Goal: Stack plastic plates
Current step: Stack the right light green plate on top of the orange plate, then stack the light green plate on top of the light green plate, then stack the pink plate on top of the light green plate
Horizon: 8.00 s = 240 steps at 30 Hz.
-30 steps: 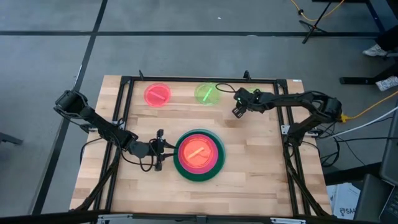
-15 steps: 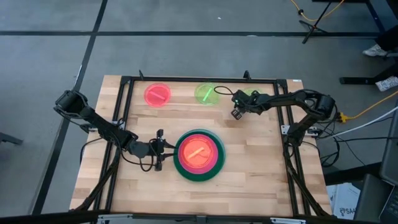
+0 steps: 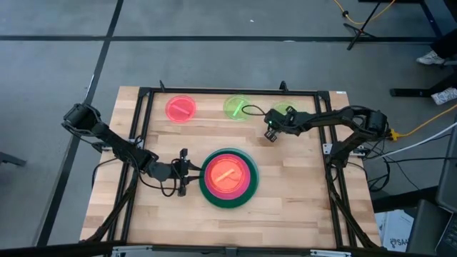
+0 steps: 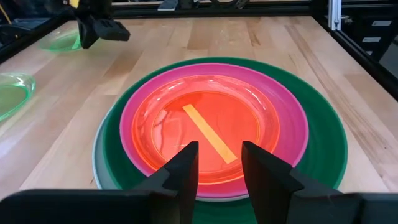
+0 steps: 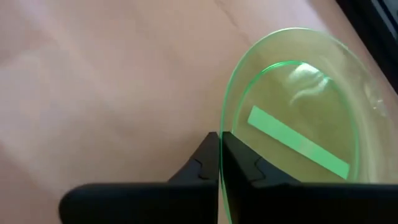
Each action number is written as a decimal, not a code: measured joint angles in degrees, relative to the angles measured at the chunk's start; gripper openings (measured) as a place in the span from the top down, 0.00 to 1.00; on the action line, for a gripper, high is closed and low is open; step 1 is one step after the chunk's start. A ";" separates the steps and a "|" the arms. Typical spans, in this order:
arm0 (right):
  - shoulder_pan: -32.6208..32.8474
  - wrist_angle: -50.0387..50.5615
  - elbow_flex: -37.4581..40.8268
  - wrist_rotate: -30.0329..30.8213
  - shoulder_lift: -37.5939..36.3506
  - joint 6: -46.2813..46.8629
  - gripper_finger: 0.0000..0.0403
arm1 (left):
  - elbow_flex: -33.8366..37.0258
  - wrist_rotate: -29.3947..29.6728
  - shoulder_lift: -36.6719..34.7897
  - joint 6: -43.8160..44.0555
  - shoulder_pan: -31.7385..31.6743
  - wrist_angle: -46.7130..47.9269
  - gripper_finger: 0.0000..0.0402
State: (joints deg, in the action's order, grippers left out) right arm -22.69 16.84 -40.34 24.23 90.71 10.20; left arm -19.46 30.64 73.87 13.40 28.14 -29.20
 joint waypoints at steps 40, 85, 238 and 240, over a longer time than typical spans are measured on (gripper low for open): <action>43.73 -36.19 -7.54 -12.21 2.24 -13.61 1.00 | 0.00 -0.03 0.00 0.03 0.00 -0.56 0.71; 28.32 -11.16 -19.01 10.75 9.69 -22.53 0.62 | 0.00 -0.10 0.00 0.02 0.83 -1.52 0.71; 52.34 -41.44 -16.35 -5.33 14.50 -10.28 0.61 | -6.32 0.63 -20.43 -3.63 -14.85 40.25 0.71; 52.38 -41.90 -16.00 -5.61 15.37 -10.32 0.61 | -6.28 0.69 -20.05 -4.82 -18.96 42.93 0.71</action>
State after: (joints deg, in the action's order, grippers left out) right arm 29.69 -25.06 -56.34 18.62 106.08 -0.12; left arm -25.74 31.33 53.81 8.58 9.18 13.73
